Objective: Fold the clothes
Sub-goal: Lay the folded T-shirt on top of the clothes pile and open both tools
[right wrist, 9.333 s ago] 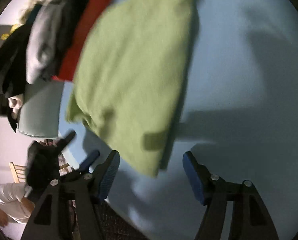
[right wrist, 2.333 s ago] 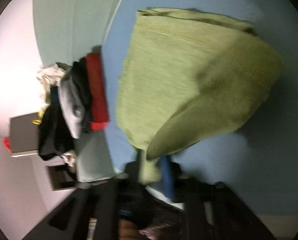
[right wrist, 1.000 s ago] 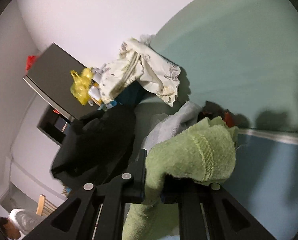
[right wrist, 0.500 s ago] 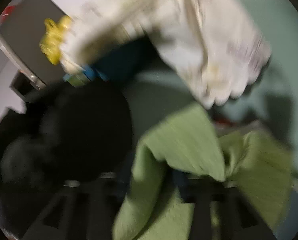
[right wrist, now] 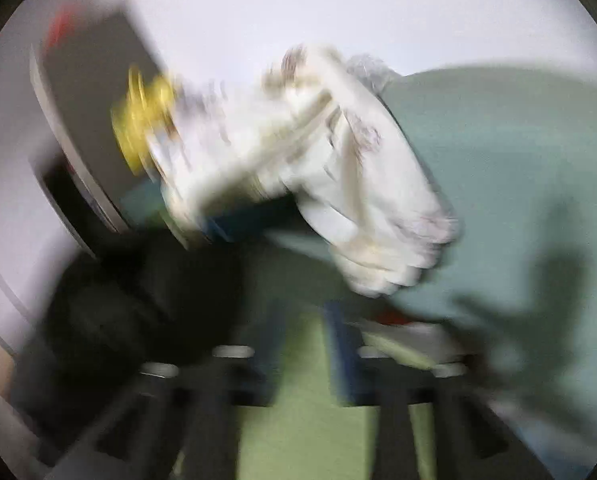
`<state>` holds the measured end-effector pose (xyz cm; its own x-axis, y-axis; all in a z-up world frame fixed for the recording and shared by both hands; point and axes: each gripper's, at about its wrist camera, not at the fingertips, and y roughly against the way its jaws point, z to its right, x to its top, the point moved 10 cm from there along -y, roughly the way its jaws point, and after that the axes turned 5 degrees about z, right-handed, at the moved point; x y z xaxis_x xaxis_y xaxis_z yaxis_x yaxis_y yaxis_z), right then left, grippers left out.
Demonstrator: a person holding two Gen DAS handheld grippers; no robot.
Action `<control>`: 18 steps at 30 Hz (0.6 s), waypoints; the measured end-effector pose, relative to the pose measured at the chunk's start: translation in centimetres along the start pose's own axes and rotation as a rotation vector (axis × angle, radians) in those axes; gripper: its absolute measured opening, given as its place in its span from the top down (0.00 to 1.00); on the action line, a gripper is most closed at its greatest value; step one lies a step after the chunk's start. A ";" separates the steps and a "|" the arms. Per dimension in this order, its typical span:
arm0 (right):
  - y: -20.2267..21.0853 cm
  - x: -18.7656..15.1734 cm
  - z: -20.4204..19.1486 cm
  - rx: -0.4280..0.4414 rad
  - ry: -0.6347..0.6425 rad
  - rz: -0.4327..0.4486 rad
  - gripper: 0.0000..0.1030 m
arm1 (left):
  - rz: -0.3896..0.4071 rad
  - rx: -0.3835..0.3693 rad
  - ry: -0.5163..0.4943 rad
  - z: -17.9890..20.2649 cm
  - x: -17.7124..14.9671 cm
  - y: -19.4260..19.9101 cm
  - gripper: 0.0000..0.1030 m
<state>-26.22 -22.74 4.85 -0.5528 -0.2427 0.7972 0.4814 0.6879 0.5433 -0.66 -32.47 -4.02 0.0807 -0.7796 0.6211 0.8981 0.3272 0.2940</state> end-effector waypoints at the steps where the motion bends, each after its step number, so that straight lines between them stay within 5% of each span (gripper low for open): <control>1: -0.5 -1.6 -0.7 -0.031 0.110 -0.043 0.88 | 0.022 -0.001 -0.061 0.4 -0.2 0.8 0.26; 2: -1.3 -3.3 -1.5 -0.039 0.194 -0.093 0.89 | 0.038 0.002 -0.140 1.1 -0.5 1.3 0.28; 5: -2.8 -6.2 -3.1 -0.036 0.252 -0.159 0.88 | 0.019 0.091 -0.316 2.0 -1.9 1.2 0.68; 11: 0.1 -9.1 -4.4 0.032 0.135 -0.047 0.76 | -0.041 0.105 -0.469 2.0 -5.6 3.3 0.71; 14: 4.9 -11.5 -4.9 0.035 0.156 0.041 0.62 | -0.034 0.153 -0.600 2.8 -7.1 3.4 0.66; 17: 7.7 -14.5 -4.1 -0.014 0.219 0.085 0.49 | -0.055 0.205 -0.698 4.0 -8.3 3.0 0.29; 18: 8.1 -15.6 -3.8 -0.024 0.242 0.080 0.44 | -0.047 0.212 -0.717 4.5 -8.6 3.5 0.23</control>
<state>-11.10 -15.96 -2.19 -0.3348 -0.3471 0.8761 0.5349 0.6954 0.4799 -0.15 -22.20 -5.06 -0.3226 -0.2793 0.9044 0.7850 0.4548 0.4205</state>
